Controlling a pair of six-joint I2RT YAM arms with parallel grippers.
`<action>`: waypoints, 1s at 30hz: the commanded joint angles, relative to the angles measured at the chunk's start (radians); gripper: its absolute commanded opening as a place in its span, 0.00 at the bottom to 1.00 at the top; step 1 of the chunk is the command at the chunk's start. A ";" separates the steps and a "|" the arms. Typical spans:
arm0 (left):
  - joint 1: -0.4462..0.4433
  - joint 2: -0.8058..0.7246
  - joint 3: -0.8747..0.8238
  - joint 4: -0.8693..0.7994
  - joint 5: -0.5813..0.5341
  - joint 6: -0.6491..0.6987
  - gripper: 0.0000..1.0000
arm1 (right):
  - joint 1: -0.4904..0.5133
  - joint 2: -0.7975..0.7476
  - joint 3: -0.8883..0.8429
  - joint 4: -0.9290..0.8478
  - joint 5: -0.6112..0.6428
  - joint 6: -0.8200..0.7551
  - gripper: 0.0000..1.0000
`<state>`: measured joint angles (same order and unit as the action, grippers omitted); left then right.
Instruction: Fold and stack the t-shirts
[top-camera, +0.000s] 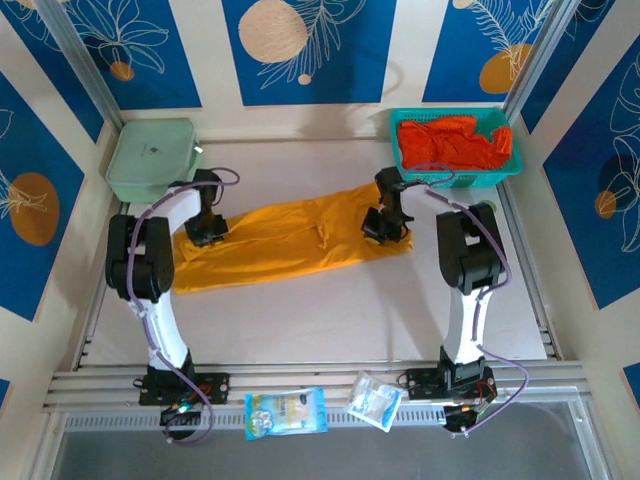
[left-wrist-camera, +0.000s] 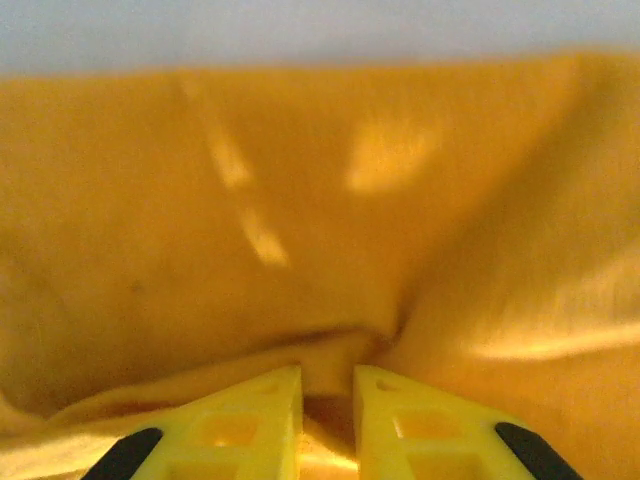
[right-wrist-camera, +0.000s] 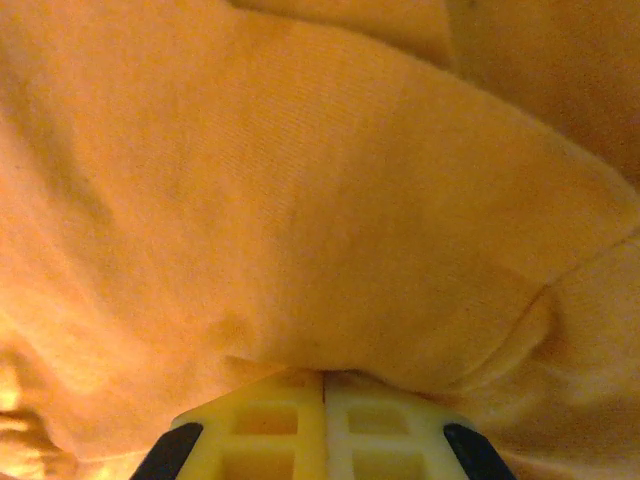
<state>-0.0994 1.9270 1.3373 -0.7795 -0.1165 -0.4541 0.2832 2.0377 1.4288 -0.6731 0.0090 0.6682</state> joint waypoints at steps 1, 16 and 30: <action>-0.011 -0.092 -0.072 -0.027 -0.022 -0.019 0.21 | 0.011 0.101 0.116 -0.071 0.020 -0.047 0.00; -0.058 -0.366 -0.308 -0.023 0.076 -0.099 0.26 | -0.022 0.704 1.176 -0.465 -0.092 -0.185 0.00; 0.071 -0.201 0.093 -0.178 -0.093 -0.042 0.25 | 0.021 0.204 0.578 -0.184 -0.092 -0.060 0.00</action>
<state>-0.0650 1.6264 1.3994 -0.9138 -0.1841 -0.5129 0.2646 2.3943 2.1159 -0.9459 -0.0822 0.5381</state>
